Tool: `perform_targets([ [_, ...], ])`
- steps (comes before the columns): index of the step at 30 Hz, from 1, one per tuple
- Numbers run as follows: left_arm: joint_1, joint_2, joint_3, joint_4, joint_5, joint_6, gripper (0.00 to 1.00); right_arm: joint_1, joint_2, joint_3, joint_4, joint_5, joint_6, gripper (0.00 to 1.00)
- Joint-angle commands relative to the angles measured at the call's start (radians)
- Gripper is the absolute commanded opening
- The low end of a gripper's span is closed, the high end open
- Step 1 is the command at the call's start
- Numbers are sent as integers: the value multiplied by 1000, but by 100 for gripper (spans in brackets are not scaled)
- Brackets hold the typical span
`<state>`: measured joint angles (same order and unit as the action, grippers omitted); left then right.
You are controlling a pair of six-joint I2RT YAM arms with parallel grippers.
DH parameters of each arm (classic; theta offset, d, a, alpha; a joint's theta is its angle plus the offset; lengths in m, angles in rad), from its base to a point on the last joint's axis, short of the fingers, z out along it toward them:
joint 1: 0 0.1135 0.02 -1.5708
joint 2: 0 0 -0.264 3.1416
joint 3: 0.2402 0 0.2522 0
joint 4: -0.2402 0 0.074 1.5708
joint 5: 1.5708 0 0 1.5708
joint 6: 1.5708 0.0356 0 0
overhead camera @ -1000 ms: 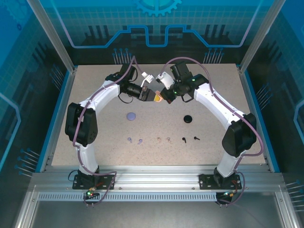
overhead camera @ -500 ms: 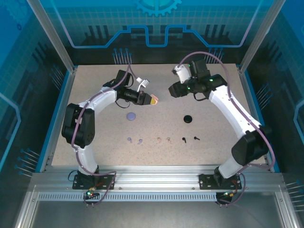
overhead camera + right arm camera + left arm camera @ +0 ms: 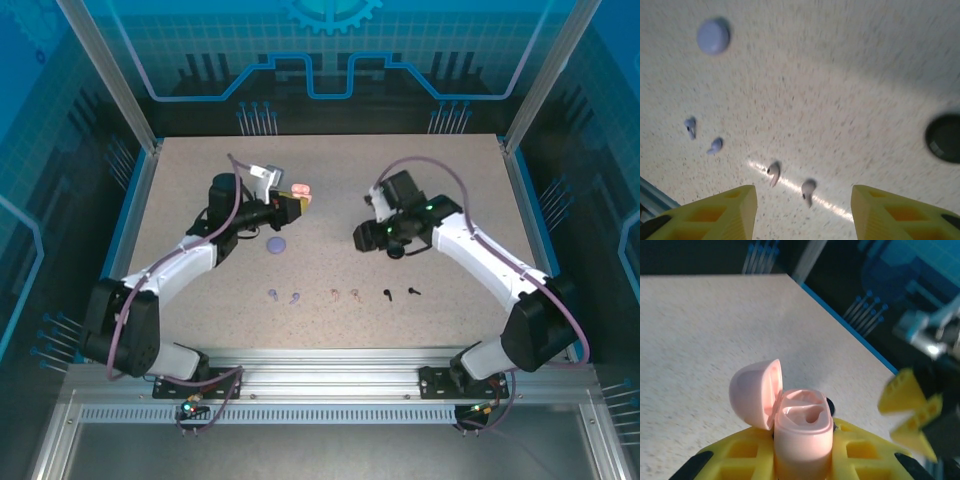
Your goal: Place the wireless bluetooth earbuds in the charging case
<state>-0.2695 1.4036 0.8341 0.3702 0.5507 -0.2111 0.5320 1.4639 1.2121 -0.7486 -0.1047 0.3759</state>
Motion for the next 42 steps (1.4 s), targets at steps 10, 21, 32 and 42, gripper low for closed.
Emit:
perform_targets([
  [10,-22,-213,-130,374,-280,61,0,210,142,-66,45,117,150,52],
  [21,-41,-251,-110,366,-280,55,0,320,375,80,-3,184,98,44],
  [32,-50,-267,-80,319,-270,50,0,337,453,105,-8,184,70,37],
  [42,-51,-265,-66,299,-267,50,0,363,506,141,-45,217,57,36],
])
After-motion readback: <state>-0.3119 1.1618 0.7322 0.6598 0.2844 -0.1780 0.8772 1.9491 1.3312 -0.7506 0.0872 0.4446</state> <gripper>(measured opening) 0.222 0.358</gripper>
